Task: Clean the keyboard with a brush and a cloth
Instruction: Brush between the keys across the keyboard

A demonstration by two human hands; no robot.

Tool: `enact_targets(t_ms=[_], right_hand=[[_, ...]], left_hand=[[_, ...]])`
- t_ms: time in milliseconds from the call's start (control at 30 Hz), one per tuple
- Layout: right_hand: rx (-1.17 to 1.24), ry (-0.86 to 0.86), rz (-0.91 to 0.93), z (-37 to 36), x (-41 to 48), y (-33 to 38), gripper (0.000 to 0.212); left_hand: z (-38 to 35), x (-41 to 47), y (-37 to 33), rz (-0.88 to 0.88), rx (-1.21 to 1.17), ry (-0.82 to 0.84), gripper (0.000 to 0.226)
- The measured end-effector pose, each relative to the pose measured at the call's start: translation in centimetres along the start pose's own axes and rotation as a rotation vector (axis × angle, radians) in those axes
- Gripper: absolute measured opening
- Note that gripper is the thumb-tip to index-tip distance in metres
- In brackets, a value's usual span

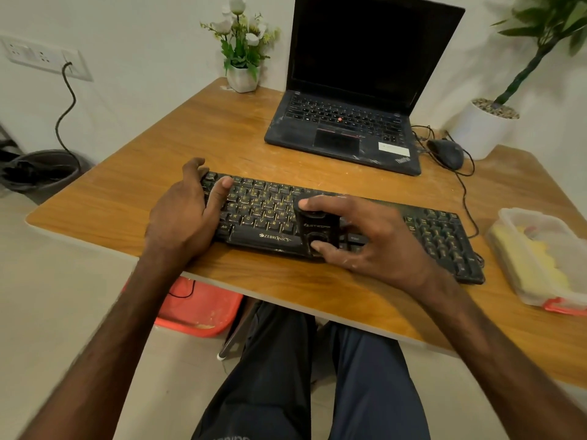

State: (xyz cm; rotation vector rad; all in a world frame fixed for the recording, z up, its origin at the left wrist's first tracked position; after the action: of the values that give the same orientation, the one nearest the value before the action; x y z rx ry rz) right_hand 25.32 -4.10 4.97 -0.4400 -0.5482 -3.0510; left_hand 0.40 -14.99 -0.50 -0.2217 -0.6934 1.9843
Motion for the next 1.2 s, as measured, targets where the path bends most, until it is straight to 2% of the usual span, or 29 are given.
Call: enact_targets(t_ms=[167,500,733,900,1000,1133,1200], right_hand=[[-0.074,0.051,0.001,2.2,-1.9,-0.4,0.057],[0.015,-0.048,0.016,-0.1,0.9,-0.3,0.057],[0.023,-0.071,0.026,0.1,0.7,-0.1,0.058],[0.166,-0.045,0.063,-3.7,6.3,1.8,0.057],[0.189,-0.048,0.061,-3.8,6.7,1.8,0.057],[0.105,-0.104,-0.005,-1.0,1.9,0.4,0.062],[0.114,-0.142,-0.050,0.3,0.2,-0.3,0.062]], left_hand=[[-0.1,0.0,-0.1,0.003,-0.008,-0.004,0.076],[-0.1,0.3,0.4,-0.001,-0.067,0.014,0.089],[-0.3,0.1,0.6,0.030,-0.303,0.089,0.078],[0.2,0.1,1.1,0.045,-0.461,0.116,0.108],[0.2,0.2,1.3,0.062,-0.464,0.127,0.114],[0.1,0.2,1.0,0.066,-0.418,0.106,0.106],[0.1,0.2,0.9,0.061,-0.415,0.105,0.111]])
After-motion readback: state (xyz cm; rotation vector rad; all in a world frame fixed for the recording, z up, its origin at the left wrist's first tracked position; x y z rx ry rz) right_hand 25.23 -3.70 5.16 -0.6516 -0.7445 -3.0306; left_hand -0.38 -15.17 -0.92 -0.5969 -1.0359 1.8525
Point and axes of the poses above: each hand's wrist, its own x-axis towards the middle knuckle, its own z-axis out of the back of the hand, y = z × x, the point moved 3 cm from there along x, towards the middle knuckle, and after that the axes turned 15 degrees about y, right-handed, at the moved point
